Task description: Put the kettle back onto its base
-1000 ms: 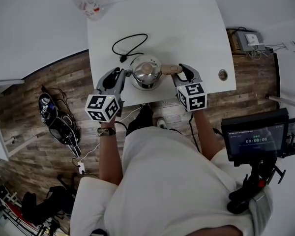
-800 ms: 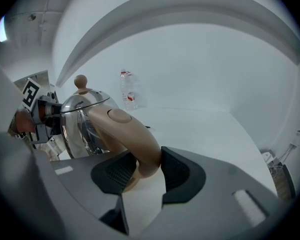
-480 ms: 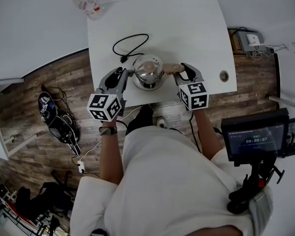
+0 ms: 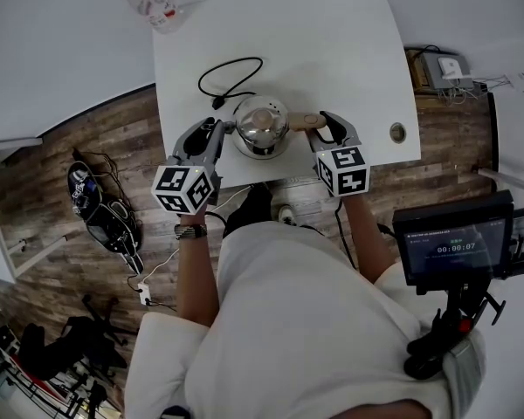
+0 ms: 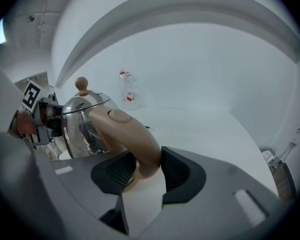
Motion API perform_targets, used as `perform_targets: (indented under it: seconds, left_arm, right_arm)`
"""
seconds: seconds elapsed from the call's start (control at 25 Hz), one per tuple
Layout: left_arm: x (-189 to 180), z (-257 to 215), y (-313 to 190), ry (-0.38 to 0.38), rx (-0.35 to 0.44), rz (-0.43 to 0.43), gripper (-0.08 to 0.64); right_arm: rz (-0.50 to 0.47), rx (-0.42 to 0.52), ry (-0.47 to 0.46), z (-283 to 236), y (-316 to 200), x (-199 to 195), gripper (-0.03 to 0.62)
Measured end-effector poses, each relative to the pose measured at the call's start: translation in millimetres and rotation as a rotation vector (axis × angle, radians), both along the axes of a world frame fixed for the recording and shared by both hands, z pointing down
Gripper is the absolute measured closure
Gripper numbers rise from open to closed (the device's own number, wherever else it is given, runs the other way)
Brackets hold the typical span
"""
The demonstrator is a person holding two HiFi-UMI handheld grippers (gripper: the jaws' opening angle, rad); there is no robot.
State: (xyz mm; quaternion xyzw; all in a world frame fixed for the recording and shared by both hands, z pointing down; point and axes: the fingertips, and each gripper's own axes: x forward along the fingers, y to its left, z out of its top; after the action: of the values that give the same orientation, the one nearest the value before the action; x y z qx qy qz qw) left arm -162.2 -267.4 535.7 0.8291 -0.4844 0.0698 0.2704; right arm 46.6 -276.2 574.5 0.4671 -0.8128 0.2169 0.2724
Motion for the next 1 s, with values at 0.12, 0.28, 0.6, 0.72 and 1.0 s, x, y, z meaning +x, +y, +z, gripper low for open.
perform_targets:
  seconds: [0.12, 0.28, 0.6, 0.72, 1.0]
  left_arm:
    - [-1, 1, 0, -0.004, -0.002, 0.002, 0.483]
    - [0, 2, 1, -0.008, -0.004, 0.009, 0.483]
    - [2, 5, 1, -0.015, -0.007, 0.019, 0.483]
    - [3, 6, 1, -0.016, -0.005, 0.022, 0.483]
    - [5, 11, 2, -0.029, 0.002, 0.028, 0.483]
  right_arm:
    - [-0.002, 0.001, 0.0, 0, 0, -1, 0.437]
    - [-0.003, 0.0, 0.003, 0, 0, -1, 0.436]
    - [-0.004, -0.012, 0.006, 4, 5, 2, 0.434]
    - [-0.007, -0.016, 0.005, 6, 5, 2, 0.434]
    - [-0.005, -0.02, -0.002, 15, 4, 3, 0.433]
